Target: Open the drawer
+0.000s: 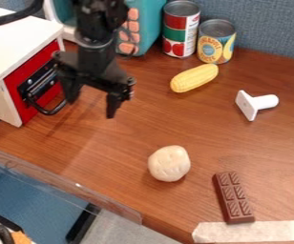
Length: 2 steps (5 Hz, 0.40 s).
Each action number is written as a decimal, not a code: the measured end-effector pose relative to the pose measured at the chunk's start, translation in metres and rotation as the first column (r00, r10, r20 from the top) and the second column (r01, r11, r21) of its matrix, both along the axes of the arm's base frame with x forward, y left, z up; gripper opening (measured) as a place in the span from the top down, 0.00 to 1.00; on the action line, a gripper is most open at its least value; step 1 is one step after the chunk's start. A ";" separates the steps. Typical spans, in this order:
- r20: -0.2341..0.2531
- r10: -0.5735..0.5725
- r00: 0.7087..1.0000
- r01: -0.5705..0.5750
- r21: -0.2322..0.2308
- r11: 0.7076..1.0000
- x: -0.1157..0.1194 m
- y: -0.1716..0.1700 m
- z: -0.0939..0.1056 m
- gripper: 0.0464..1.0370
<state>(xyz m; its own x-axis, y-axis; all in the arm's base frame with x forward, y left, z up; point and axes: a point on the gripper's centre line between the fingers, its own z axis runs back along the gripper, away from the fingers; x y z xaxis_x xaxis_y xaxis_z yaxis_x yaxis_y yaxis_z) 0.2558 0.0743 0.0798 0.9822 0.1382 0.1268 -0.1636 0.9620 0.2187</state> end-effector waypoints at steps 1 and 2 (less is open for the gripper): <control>-0.025 0.017 1.000 -0.016 0.011 1.000 0.007 0.019 -0.008 0.04; -0.039 0.014 0.999 -0.013 0.016 1.000 0.014 0.036 -0.015 0.04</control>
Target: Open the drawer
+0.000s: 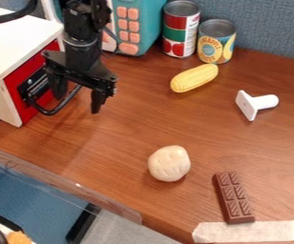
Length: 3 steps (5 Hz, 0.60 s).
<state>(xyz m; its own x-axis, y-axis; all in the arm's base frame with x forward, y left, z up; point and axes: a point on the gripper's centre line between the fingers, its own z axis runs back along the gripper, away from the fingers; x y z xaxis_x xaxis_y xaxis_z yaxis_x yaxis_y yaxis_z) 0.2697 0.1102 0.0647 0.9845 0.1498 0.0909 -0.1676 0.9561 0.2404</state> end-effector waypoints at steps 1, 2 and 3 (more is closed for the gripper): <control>0.016 -0.040 0.999 0.040 -0.016 0.999 0.007 0.013 -0.003 0.04; 0.038 -0.088 0.995 0.088 -0.004 0.996 0.013 0.021 -0.004 0.04; 0.019 -0.113 0.993 0.113 0.001 0.994 0.015 0.025 -0.013 0.04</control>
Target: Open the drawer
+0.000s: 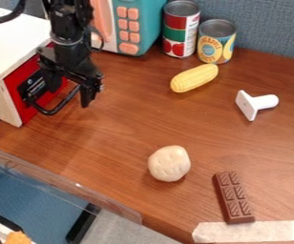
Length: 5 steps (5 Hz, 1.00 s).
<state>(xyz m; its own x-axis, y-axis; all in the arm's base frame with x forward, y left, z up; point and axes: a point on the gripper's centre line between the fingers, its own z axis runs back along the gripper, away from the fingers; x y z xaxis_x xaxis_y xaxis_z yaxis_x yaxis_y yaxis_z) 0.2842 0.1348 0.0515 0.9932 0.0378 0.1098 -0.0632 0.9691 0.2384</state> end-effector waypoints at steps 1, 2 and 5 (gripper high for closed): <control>-0.009 0.016 1.000 -0.016 0.006 1.000 0.003 0.005 -0.011 0.04; -0.020 0.029 0.999 -0.028 0.013 1.000 0.003 0.008 -0.018 0.09; -0.001 0.071 0.997 -0.071 -0.069 0.995 0.003 -0.013 -0.009 0.89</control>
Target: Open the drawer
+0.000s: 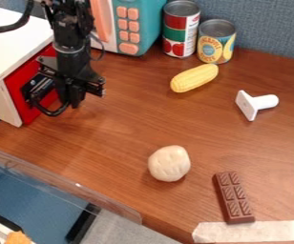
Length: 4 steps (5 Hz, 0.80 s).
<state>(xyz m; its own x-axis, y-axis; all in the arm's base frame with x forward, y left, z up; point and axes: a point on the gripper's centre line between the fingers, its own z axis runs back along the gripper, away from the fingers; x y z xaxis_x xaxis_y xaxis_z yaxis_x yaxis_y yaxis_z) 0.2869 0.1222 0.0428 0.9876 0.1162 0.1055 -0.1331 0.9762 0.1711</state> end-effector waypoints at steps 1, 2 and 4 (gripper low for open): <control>0.013 -0.011 1.000 0.011 -0.043 0.999 -0.001 -0.017 0.008 0.94; 0.008 -0.006 1.000 0.007 -0.097 0.995 -0.002 -0.026 0.008 0.94; 0.015 -0.014 1.000 0.016 -0.153 0.988 -0.007 -0.043 0.009 0.94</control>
